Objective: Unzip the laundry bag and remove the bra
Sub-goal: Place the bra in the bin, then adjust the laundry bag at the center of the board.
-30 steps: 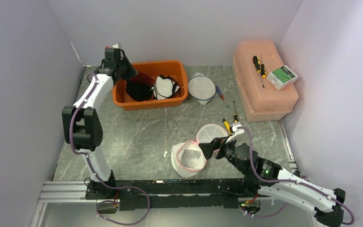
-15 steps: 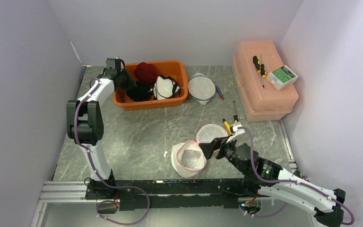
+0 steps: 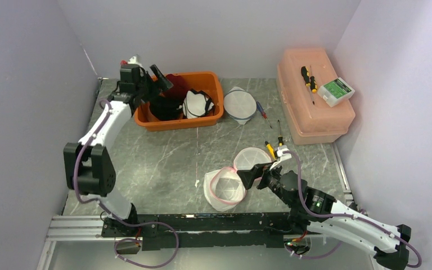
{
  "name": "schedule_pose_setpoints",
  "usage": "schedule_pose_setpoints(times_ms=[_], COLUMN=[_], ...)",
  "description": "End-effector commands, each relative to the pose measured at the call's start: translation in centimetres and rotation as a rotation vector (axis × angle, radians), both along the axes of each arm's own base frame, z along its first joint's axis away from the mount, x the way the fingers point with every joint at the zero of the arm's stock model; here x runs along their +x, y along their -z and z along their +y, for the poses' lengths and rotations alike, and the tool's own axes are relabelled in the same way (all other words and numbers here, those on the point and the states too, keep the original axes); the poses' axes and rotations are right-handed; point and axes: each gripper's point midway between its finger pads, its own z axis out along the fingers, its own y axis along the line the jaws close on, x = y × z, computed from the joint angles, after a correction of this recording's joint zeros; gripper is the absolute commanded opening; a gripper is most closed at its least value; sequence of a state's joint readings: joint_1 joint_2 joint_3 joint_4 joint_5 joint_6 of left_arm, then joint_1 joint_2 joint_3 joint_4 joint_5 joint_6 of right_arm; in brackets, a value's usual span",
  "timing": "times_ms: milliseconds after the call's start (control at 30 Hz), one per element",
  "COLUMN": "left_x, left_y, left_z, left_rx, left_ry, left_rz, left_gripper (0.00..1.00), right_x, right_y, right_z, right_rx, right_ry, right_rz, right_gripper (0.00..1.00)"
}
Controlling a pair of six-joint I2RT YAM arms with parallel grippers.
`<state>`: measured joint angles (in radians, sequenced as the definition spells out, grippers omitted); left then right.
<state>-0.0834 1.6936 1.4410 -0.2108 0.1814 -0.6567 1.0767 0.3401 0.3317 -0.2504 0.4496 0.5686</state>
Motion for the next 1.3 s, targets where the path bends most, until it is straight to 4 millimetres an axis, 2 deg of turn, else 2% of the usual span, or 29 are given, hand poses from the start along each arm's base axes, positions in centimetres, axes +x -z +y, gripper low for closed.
schedule_pose_setpoints(times_ms=[0,67,167,233,367,400,500,567,667,733,800,933,1000,1133,1267], left_x=[-6.3,-10.0,-15.5,-19.3,-25.4,-26.7,-29.7,-31.3,-33.2,-34.2,-34.7,-35.6,-36.3,-37.4,-38.1], left_y=[-4.5,-4.6,-3.5,-1.7,2.4,3.3,5.1,6.5,8.3,9.7,10.7,11.6,11.9,12.1,12.8], left_z=[-5.2,-7.9,-11.3,-13.1,-17.3,-18.3,-20.6,-21.4,-21.6,-21.4,-21.5,-22.3,-22.3,-21.6,-20.7], left_rx=[0.016,0.047,0.080,0.099,0.093,0.096,0.137,0.192,0.252,0.258,0.243,0.200,0.193,0.182,0.173], left_ry=[0.080,0.112,0.181,0.248,0.442,0.494,0.625,0.682,0.738,0.767,0.784,0.823,0.830,0.804,0.758], left_rz=[-0.070,-0.063,-0.025,0.031,0.145,0.174,0.243,0.289,0.335,0.368,0.388,0.415,0.435,0.463,0.476], left_gripper=[0.94,0.94,0.94,0.94,0.94,0.94,0.94,0.94,0.94,0.94,0.90,0.83,0.82,0.86,0.82], right_x=[0.6,0.8,1.0,1.1,1.4,1.4,1.5,1.5,1.5,1.3,1.1,0.8,0.8,0.8,0.7], right_y=[-2.4,-2.4,-2.0,-1.0,2.1,2.9,3.7,3.7,4.4,5.0,5.7,6.9,7.0,7.3,8.6], right_z=[-1.1,-1.9,-2.7,-3.2,-3.5,-3.3,-2.8,-2.5,-2.9,-3.3,-3.3,-3.4,-3.5,-3.9,-4.1], right_rx=[0.043,0.046,0.055,0.028,-0.068,-0.091,-0.073,-0.046,-0.037,-0.037,-0.024,0.001,0.008,0.003,0.014], right_ry=[0.067,0.111,0.170,0.212,0.290,0.296,0.307,0.301,0.325,0.347,0.354,0.376,0.388,0.407,0.431], right_rz=[-0.024,-0.011,0.026,0.071,0.182,0.211,0.245,0.253,0.285,0.319,0.349,0.394,0.404,0.410,0.444], right_gripper=[0.99,1.00,1.00,1.00,1.00,1.00,1.00,1.00,1.00,1.00,1.00,1.00,1.00,1.00,0.99])
